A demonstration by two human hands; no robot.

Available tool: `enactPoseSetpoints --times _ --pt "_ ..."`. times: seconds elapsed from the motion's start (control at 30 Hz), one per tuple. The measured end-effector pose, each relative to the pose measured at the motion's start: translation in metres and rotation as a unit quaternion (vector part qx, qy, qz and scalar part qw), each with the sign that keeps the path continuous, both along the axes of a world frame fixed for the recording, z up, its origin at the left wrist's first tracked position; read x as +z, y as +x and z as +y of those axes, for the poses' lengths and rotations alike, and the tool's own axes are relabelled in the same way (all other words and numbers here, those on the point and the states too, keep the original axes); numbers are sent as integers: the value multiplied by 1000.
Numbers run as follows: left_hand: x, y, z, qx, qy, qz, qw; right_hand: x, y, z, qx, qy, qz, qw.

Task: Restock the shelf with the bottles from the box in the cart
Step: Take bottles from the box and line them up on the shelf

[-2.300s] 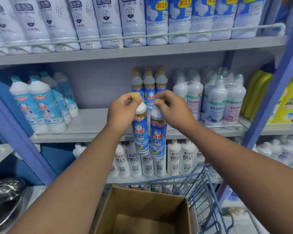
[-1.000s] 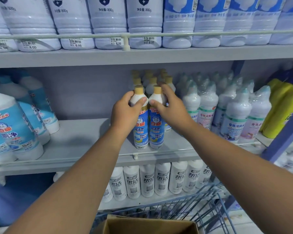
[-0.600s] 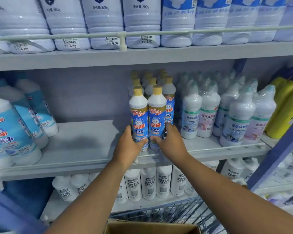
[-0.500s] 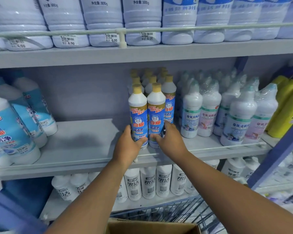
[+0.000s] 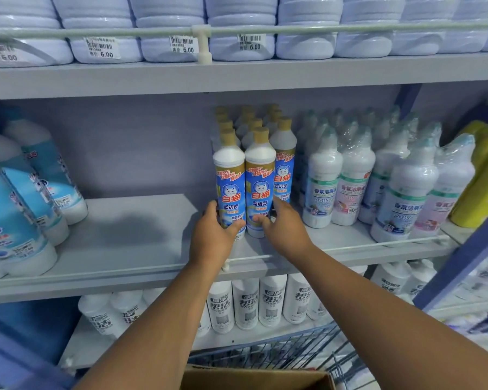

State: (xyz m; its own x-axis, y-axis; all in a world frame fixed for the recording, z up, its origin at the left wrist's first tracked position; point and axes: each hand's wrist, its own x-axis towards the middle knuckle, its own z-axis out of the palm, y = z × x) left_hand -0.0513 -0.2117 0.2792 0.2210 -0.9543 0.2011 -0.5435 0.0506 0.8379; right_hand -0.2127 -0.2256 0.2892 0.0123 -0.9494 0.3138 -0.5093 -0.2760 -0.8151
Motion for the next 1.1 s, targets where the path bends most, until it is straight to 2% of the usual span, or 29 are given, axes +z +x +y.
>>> enactPoseSetpoints --times 0.33,0.47,0.6,0.73,0.93,1.1 --pt "3 -1 -3 -8 26 -6 1000 -2 -1 0 0 11 11 1000" --pt "5 3 -1 -15 45 -33 998 4 -6 7 3 26 55 998" --pt "4 6 19 -19 58 -165 984 6 -14 22 -6 26 157 987" --pt "6 10 48 -17 64 -316 946 8 -26 48 -6 16 257 966" --pt "-6 9 106 -23 1 -374 927 -10 -39 95 23 15 382 924" --pt "-18 -2 147 -26 -10 -436 900 -33 -48 132 55 -3 409 911"
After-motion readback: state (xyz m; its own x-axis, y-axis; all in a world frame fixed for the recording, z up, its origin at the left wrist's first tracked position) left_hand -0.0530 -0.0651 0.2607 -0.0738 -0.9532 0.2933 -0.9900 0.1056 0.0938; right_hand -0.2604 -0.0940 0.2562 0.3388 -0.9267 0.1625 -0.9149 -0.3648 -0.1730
